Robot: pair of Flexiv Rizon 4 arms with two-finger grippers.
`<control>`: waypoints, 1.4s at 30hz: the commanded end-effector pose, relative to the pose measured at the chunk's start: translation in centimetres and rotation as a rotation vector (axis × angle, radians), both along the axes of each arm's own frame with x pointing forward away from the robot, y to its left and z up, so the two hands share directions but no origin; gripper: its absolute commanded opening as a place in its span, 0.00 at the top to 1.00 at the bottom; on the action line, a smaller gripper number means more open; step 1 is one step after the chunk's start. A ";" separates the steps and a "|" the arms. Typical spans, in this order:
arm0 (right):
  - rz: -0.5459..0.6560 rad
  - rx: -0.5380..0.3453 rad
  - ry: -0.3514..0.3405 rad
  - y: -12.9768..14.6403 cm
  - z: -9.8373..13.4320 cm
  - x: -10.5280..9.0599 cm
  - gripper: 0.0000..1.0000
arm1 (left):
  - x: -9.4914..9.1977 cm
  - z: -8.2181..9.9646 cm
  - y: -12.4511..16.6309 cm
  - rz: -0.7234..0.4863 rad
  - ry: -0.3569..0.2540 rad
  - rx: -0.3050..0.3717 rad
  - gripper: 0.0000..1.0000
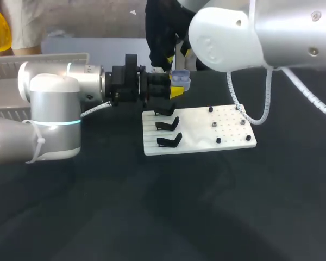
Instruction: Pick up each earbud case from the left stands, insert the matching earbuds, close the lid, and place the case in the box.
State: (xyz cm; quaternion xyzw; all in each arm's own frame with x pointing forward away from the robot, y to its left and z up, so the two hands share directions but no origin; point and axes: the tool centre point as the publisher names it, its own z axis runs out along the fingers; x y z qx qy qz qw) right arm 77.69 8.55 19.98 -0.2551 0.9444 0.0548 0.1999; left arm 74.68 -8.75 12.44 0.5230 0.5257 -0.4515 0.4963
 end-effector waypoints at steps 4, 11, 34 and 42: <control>-0.060 -0.002 0.012 -0.3 -2.3 3.8 0.60 | -0.2 0.0 0.0 0.006 -0.003 -0.003 1.00; -0.096 -0.038 0.030 -1.5 -4.0 3.7 0.64 | -0.2 0.0 0.0 0.006 -0.003 -0.003 1.00; -0.119 0.010 0.044 -2.8 -3.6 -1.8 0.61 | -0.2 0.0 0.0 0.006 -0.003 -0.003 1.00; -0.259 0.295 -0.039 -6.7 2.0 -3.2 0.00 | 0.3 2.5 3.9 0.037 -0.080 0.028 1.00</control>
